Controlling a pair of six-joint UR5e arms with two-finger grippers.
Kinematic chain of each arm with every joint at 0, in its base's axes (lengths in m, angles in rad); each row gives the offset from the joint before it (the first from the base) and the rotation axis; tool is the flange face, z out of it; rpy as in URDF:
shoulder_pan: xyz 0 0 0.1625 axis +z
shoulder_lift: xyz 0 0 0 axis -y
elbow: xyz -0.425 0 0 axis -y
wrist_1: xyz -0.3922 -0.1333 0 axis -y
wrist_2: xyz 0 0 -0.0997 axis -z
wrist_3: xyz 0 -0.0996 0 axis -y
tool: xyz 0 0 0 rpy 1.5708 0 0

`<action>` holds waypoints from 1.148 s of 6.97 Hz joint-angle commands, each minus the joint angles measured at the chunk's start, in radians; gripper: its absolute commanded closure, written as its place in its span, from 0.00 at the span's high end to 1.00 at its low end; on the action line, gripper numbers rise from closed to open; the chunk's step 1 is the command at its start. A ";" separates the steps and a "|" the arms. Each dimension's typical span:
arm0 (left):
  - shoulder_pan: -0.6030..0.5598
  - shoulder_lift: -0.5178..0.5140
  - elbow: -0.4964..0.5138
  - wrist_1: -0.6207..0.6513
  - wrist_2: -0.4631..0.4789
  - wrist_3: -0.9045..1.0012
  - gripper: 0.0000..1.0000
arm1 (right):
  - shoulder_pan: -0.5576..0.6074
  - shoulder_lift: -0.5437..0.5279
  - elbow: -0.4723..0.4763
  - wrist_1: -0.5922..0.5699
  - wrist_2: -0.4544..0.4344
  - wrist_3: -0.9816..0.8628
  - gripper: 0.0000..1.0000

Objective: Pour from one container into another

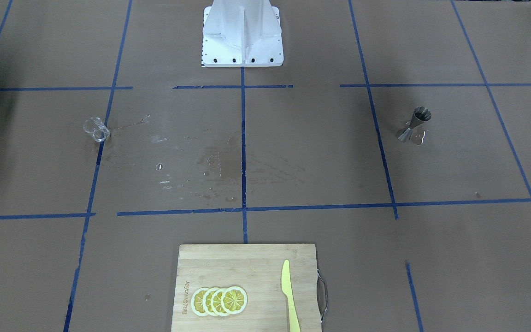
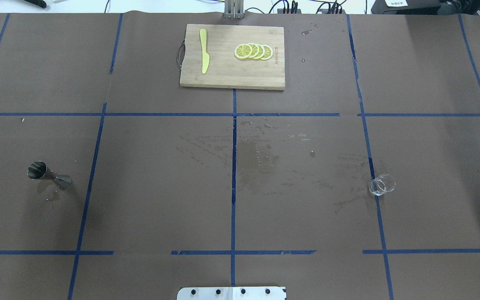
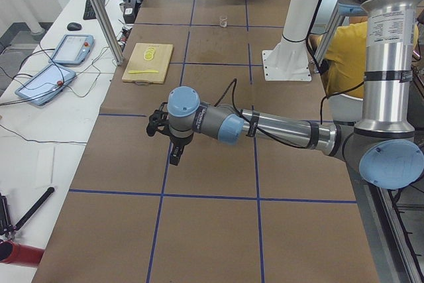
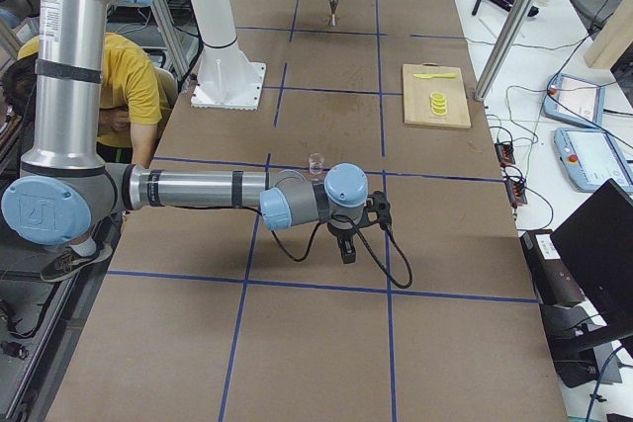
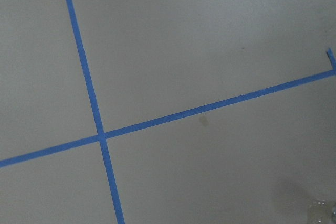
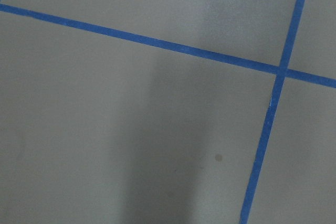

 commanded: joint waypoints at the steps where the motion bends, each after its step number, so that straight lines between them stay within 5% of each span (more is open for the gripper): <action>1: -0.023 0.007 -0.017 0.140 0.262 0.283 1.00 | 0.001 0.001 -0.008 0.000 -0.001 0.003 1.00; 4: -0.019 0.068 0.007 0.128 0.087 0.172 1.00 | -0.001 0.003 -0.009 0.000 -0.002 0.006 1.00; 8: -0.017 0.063 0.021 0.154 0.093 0.174 1.00 | -0.001 0.000 -0.046 -0.001 0.001 0.012 1.00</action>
